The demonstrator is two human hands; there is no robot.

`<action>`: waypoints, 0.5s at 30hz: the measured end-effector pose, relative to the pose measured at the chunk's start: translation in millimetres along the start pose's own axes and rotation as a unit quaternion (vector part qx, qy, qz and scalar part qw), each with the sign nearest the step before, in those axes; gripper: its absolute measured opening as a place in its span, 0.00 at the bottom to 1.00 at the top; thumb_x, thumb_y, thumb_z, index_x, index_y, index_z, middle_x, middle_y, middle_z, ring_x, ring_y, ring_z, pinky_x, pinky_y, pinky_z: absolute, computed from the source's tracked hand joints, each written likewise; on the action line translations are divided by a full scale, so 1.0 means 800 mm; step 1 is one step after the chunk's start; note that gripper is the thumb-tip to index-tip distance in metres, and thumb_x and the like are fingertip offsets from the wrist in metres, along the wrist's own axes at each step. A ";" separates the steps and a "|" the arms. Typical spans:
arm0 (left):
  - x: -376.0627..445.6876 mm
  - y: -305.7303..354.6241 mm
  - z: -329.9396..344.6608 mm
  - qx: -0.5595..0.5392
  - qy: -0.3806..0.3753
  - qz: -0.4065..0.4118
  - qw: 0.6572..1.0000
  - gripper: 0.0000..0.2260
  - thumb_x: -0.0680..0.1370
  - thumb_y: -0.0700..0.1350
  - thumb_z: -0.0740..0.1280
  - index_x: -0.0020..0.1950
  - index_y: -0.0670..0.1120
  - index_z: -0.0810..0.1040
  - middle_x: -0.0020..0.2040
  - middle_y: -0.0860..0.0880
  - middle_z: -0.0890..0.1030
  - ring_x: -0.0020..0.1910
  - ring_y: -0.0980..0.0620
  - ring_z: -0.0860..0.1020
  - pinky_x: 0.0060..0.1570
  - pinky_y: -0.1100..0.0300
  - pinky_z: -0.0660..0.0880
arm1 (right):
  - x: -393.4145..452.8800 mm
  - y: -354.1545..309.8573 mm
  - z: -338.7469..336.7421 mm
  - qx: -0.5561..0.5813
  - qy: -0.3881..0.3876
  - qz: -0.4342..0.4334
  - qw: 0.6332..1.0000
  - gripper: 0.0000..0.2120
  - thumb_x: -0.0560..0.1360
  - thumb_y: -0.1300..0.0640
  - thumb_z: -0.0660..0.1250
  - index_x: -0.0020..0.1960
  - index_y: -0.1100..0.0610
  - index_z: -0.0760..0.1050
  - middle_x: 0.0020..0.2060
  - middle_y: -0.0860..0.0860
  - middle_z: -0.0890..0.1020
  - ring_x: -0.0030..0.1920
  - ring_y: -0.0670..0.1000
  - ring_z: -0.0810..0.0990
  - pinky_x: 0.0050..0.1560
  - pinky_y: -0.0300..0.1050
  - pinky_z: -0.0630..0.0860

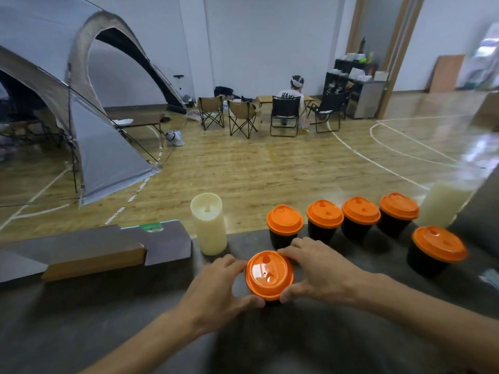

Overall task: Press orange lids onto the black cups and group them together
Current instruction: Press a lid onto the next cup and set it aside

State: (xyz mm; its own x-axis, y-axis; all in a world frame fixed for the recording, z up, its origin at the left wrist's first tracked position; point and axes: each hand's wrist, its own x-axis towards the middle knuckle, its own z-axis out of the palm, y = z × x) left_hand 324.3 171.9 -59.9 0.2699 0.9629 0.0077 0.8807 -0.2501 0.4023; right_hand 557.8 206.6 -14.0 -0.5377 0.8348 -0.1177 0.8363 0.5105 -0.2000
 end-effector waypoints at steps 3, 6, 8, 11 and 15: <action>0.039 0.062 0.020 0.008 0.009 0.038 0.999 0.34 0.70 0.69 0.70 0.72 0.57 0.70 0.61 0.57 0.75 0.59 0.57 0.72 0.60 0.59 0.71 | -0.032 0.055 -0.018 -0.016 0.007 0.042 0.999 0.45 0.65 0.29 0.72 0.76 0.45 0.63 0.62 0.43 0.73 0.60 0.46 0.70 0.64 0.44 0.67; 0.079 0.126 0.042 0.005 0.004 0.067 0.998 0.32 0.73 0.67 0.69 0.72 0.53 0.71 0.60 0.53 0.75 0.58 0.53 0.74 0.60 0.55 0.72 | -0.065 0.111 -0.036 -0.032 0.011 0.083 0.996 0.44 0.65 0.29 0.71 0.76 0.45 0.64 0.66 0.43 0.73 0.64 0.46 0.70 0.67 0.45 0.66; 0.104 0.160 0.057 -0.004 0.000 0.080 0.997 0.31 0.73 0.66 0.69 0.71 0.52 0.72 0.60 0.51 0.76 0.57 0.51 0.74 0.60 0.52 0.73 | -0.083 0.144 -0.047 -0.040 0.007 0.113 0.993 0.43 0.67 0.31 0.72 0.76 0.44 0.63 0.67 0.43 0.72 0.66 0.45 0.69 0.69 0.45 0.66; 0.137 0.200 0.077 -0.015 -0.007 0.086 0.996 0.29 0.72 0.66 0.70 0.67 0.51 0.74 0.58 0.50 0.76 0.55 0.51 0.75 0.58 0.51 0.75 | -0.098 0.188 -0.057 -0.053 -0.004 0.136 0.989 0.42 0.66 0.31 0.72 0.75 0.44 0.64 0.66 0.43 0.71 0.64 0.45 0.68 0.67 0.44 0.67; 0.167 0.235 0.098 -0.007 -0.009 0.067 0.998 0.26 0.72 0.67 0.70 0.61 0.50 0.76 0.55 0.48 0.77 0.53 0.48 0.76 0.55 0.49 0.75 | -0.103 0.232 -0.065 -0.063 -0.016 0.144 0.987 0.42 0.66 0.31 0.72 0.75 0.44 0.65 0.66 0.44 0.69 0.66 0.46 0.67 0.69 0.46 0.67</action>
State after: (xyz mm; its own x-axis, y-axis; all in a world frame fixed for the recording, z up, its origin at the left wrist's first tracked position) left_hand 556.4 245.1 -54.6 0.3918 0.9189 0.0454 0.8308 -0.3746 0.4116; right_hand 762.9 242.9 9.2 -0.2777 0.9431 -0.1829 0.9604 0.2768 -0.0313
